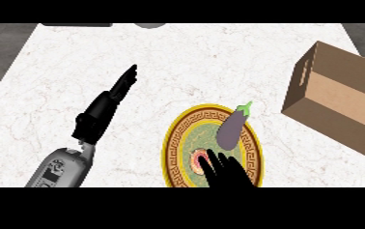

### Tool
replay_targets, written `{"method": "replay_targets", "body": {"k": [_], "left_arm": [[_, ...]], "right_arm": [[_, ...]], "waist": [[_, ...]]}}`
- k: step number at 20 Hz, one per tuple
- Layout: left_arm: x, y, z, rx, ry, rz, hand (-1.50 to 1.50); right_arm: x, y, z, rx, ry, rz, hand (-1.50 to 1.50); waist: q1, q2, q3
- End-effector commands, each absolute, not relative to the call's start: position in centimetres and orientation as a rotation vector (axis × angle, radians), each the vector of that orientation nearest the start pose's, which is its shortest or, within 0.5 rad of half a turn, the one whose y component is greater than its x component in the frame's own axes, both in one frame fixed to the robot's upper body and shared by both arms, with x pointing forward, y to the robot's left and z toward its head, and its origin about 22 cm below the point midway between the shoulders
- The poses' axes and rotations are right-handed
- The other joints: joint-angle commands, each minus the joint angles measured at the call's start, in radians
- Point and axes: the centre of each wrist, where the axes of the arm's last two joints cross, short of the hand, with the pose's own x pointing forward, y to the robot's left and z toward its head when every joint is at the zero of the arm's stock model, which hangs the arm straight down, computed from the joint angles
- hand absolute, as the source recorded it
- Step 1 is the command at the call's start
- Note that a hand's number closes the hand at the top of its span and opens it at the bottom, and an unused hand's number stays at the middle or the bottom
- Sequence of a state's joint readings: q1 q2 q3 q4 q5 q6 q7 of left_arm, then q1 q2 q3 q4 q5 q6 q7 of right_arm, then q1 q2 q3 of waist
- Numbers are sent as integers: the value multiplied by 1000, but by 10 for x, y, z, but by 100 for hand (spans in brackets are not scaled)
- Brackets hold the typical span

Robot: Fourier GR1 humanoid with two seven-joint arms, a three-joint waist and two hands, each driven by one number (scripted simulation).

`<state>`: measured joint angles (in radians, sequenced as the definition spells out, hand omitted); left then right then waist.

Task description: Pick the cupcake from the plate and place it in the cardboard box

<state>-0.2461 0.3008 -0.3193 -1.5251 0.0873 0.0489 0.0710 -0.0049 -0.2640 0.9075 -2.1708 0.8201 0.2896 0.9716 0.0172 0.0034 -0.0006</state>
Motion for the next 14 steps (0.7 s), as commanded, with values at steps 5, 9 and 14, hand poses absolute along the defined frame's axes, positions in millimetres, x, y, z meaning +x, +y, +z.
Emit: {"method": "replay_targets", "body": {"k": [5, 9, 14], "left_arm": [[283, 194, 46, -48, -1594, -471, 0], [290, 204, 51, -25, -1613, -466, 0], [280, 210, 36, -27, -1584, -458, 0]], "right_arm": [[160, -69, 49, -680, -1051, 1253, -150], [162, -49, 45, -681, -1049, 1285, -150], [180, -54, 15, -743, -980, 1294, -150]], "waist": [[-2, 0, 1], [-13, -3, 1], [-15, -3, 1]]}}
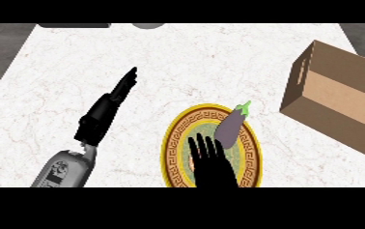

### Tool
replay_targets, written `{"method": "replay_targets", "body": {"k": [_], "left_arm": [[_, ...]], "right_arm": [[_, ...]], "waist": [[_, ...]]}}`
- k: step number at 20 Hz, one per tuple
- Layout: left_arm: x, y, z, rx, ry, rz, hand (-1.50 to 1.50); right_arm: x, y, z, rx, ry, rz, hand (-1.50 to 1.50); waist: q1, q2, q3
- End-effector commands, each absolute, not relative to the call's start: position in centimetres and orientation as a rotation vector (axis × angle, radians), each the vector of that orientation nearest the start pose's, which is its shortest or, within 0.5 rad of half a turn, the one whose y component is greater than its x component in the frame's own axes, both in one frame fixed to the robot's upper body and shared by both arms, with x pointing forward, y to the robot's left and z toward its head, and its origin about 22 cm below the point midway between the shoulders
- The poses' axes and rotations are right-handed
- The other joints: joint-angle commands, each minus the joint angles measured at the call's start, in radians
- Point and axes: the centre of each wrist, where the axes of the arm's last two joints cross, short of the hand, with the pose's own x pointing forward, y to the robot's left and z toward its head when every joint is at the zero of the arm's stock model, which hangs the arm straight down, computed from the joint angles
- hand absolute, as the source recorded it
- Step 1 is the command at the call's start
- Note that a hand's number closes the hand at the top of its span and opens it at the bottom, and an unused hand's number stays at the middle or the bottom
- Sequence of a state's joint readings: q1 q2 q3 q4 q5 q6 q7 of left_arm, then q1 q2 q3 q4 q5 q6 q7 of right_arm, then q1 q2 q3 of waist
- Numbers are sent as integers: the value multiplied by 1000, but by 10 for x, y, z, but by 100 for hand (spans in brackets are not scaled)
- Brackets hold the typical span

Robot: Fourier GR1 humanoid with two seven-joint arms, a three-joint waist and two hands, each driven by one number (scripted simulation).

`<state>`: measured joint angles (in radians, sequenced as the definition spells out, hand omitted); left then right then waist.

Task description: Pick the cupcake from the plate and place it in the cardboard box

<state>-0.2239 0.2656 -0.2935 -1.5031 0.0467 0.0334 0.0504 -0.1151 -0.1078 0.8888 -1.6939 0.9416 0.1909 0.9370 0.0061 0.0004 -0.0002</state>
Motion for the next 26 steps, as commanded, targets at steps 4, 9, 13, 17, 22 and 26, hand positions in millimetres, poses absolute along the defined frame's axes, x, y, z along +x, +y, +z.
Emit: {"method": "replay_targets", "body": {"k": [4, 9, 13, 17, 22, 26], "left_arm": [[268, 209, 44, -24, -1601, -448, 0], [278, 207, 47, -48, -1586, -443, 0], [290, 208, 42, -43, -1605, -449, 0], [287, 208, 32, -39, -1604, -435, 0], [270, 214, 31, -8, -1577, -412, 0], [286, 217, 46, -38, -1601, -431, 0]], "right_arm": [[187, -44, 3, -713, -992, 1290, 150], [185, -45, 5, -753, -1004, 1365, 150], [191, -53, -3, -804, -1106, 1345, 150], [193, -84, 17, -923, -1122, 1291, 150], [211, -219, 31, -1149, -1065, 1037, 150], [200, -242, 53, -1301, -1087, 996, 150]], "waist": [[-3, -1, 0], [-5, -1, 0], [-7, 0, 0], [-14, -1, 0], [-49, -5, 2], [-29, -4, 0]]}}
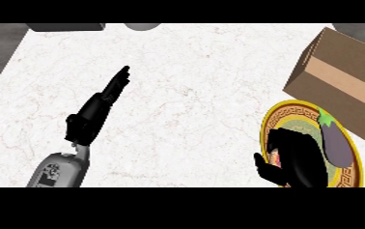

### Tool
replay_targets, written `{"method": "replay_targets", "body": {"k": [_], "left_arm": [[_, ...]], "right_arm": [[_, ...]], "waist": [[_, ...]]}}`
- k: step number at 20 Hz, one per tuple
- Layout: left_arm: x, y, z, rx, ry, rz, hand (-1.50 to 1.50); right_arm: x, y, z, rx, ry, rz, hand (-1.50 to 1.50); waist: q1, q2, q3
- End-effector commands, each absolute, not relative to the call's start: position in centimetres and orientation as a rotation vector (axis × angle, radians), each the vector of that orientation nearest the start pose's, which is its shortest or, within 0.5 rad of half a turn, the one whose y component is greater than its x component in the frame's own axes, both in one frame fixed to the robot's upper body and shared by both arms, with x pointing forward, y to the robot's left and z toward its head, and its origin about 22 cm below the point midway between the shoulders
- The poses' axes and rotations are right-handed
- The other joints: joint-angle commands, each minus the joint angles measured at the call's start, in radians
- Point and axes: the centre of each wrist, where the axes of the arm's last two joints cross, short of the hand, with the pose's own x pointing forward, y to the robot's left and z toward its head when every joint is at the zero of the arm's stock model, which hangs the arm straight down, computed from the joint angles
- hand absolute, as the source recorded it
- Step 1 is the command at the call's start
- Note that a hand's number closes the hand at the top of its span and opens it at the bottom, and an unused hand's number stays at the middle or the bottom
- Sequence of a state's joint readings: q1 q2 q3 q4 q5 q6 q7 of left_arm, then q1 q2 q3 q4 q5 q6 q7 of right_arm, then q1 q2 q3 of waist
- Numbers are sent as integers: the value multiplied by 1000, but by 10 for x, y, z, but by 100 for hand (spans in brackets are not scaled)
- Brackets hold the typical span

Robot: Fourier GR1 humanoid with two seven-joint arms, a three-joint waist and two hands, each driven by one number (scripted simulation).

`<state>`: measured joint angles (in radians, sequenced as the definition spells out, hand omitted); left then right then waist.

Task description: Pick the cupcake from the plate and place it in the cardboard box

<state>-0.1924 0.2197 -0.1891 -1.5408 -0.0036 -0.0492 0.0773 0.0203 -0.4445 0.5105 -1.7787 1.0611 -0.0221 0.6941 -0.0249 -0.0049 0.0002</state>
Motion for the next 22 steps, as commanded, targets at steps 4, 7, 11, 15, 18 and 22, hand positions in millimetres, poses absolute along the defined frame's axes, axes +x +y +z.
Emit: {"method": "replay_targets", "body": {"k": [4, 7, 11, 15, 18, 22], "left_arm": [[264, 223, 26, -17, -1596, -422, 0], [272, 216, 30, -24, -1582, -447, 0], [261, 208, 27, -37, -1583, -432, 0], [272, 220, 29, -3, -1574, -426, 0], [265, 223, 29, -16, -1592, -418, 0], [274, 208, 37, -17, -1594, -420, 0]], "right_arm": [[162, -257, 92, -1314, -1186, 942, 150], [134, -243, 116, -1304, -1264, 886, 150], [109, -231, 179, -1261, -1369, 836, 150], [100, -229, 196, -1297, -1440, 730, 150], [98, -235, 202, -1313, -1440, 669, 150], [107, -237, 210, -1356, -1424, 578, 150]], "waist": [[-3, -2, -1], [-2, 0, -1], [8, -2, -2], [1, -2, -2], [-7, -5, -2], [-3, -3, -1]]}}
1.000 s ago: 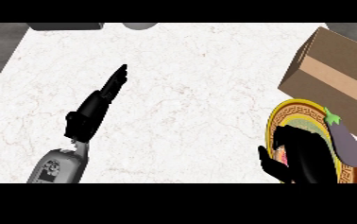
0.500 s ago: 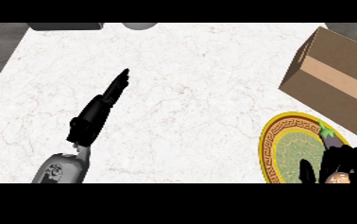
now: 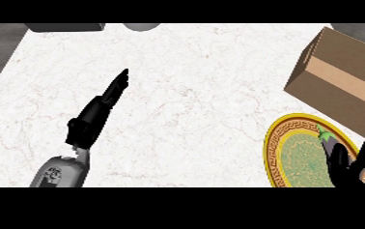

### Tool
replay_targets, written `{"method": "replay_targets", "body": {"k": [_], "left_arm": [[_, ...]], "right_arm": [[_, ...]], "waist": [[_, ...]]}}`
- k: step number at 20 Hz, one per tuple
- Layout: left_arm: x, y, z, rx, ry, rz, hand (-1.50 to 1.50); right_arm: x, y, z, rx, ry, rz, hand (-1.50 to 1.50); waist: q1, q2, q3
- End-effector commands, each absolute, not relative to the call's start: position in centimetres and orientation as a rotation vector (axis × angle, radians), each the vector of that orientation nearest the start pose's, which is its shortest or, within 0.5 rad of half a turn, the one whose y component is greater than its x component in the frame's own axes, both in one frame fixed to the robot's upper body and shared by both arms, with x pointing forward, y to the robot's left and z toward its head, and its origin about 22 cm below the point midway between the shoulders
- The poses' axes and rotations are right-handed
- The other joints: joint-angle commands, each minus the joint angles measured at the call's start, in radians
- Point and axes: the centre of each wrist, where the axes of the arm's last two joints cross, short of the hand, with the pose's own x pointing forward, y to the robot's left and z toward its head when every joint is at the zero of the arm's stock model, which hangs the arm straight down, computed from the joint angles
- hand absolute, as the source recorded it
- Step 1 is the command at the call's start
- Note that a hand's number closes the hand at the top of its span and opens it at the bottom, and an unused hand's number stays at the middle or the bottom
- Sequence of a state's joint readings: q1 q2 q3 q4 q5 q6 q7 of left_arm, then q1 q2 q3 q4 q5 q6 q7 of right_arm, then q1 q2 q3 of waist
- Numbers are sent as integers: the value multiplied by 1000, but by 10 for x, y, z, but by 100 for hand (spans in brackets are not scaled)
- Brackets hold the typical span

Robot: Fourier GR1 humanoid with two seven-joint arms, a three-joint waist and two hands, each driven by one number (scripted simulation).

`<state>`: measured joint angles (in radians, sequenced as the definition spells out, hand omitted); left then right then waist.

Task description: Pick the cupcake from the plate and place it in the cardboard box

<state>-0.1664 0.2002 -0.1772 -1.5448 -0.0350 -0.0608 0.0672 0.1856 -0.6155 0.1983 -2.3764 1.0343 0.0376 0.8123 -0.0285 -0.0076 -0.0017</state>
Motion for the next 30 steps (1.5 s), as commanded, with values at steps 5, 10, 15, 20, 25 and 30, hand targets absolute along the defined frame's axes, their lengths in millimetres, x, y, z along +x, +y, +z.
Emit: {"method": "replay_targets", "body": {"k": [5, 10, 15, 20, 25, 30], "left_arm": [[277, 217, 38, -13, -1596, -416, 0], [285, 207, 46, -52, -1594, -438, 0], [279, 206, 37, -22, -1589, -449, 0], [286, 208, 40, -39, -1602, -443, 0], [280, 198, 45, -48, -1592, -440, 0], [279, 205, 36, -46, -1591, -443, 0]], "right_arm": [[126, -253, 225, -1409, -1402, 548, 150], [157, -272, 234, -1433, -1384, 473, 150], [180, -295, 249, -1367, -1393, 441, 150], [205, -342, 261, -1372, -1368, 348, 150], [240, -361, 252, -1448, -1280, 406, 150], [262, -388, 230, -1445, -1213, 466, 150]], "waist": [[7, 1, 1], [17, 3, 2], [22, 4, 2], [25, 7, 2], [32, 8, 2], [34, 9, 2]]}}
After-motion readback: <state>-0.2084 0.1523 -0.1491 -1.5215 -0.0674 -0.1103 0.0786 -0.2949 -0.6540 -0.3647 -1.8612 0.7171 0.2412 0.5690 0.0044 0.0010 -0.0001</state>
